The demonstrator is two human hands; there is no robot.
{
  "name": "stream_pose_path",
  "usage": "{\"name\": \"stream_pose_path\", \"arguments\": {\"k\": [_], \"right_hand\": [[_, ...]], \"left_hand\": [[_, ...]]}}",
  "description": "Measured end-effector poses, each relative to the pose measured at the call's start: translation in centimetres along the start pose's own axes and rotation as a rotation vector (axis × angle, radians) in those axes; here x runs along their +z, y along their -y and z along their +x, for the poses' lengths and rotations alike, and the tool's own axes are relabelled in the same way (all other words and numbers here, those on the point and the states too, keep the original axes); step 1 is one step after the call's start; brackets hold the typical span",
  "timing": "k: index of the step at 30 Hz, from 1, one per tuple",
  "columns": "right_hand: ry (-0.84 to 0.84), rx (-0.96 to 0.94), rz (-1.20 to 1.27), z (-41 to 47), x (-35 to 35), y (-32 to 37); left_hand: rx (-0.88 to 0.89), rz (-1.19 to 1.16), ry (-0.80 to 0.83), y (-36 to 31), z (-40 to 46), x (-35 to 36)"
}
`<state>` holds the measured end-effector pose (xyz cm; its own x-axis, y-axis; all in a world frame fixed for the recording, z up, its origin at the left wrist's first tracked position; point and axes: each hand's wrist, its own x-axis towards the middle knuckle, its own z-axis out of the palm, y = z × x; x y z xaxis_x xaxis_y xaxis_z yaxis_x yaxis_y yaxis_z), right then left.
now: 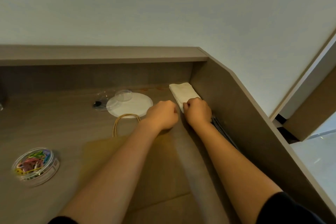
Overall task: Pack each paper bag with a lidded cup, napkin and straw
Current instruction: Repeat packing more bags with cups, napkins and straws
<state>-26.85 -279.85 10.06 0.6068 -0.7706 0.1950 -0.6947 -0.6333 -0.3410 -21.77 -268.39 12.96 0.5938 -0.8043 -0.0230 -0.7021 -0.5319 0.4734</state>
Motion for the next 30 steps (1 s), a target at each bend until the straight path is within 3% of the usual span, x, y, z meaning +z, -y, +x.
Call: {"name": "stream_pose_path", "arguments": {"k": [5, 9, 12, 14, 17, 19, 21, 23, 25, 27, 30], "right_hand": [[0.029, 0.082, 0.147, 0.5, 0.2, -0.3], [-0.063, 0.058, 0.182, 0.3, -0.3, -0.7], [-0.187, 0.015, 0.319, -0.3, -1.3, -0.6], [-0.216, -0.076, 0.385, -1.4, -2.2, -0.2], [-0.132, -0.221, 0.342, -3.8, -3.9, 0.6], [-0.015, -0.3, 0.263, -5.5, -4.9, 1.0], [0.119, -0.355, 0.212, -7.0, -5.3, 1.2], [0.213, -0.351, 0.239, -8.0, -5.6, 1.0], [0.167, -0.231, 0.315, -8.3, -5.9, 0.0], [0.099, -0.073, 0.222, -8.1, -6.4, -1.5], [0.293, 0.121, -0.095, -8.3, -7.2, -3.1]], "left_hand": [[0.003, -0.06, 0.006, 0.1, 0.2, 0.4], [-0.023, -0.223, -0.005, 0.1, 0.4, 1.0], [-0.171, -0.756, -0.011, -0.7, 0.4, 1.1], [-0.287, -1.1, 0.094, -1.3, 0.5, 0.8], [-0.371, -1.476, 0.259, -1.8, 0.1, 0.1], [-0.438, -1.658, 0.237, -1.7, -0.1, -0.4], [-0.539, -1.66, 0.17, -1.6, -0.4, -0.6], [-0.605, -1.504, 0.108, -1.4, -0.5, -0.3], [-0.594, -1.403, 0.073, -1.5, -0.9, -0.2], [-0.546, -1.408, 0.05, -1.8, -1.4, -0.2], [-0.5, -1.407, 0.054, -1.9, -2.0, -0.3]]}}
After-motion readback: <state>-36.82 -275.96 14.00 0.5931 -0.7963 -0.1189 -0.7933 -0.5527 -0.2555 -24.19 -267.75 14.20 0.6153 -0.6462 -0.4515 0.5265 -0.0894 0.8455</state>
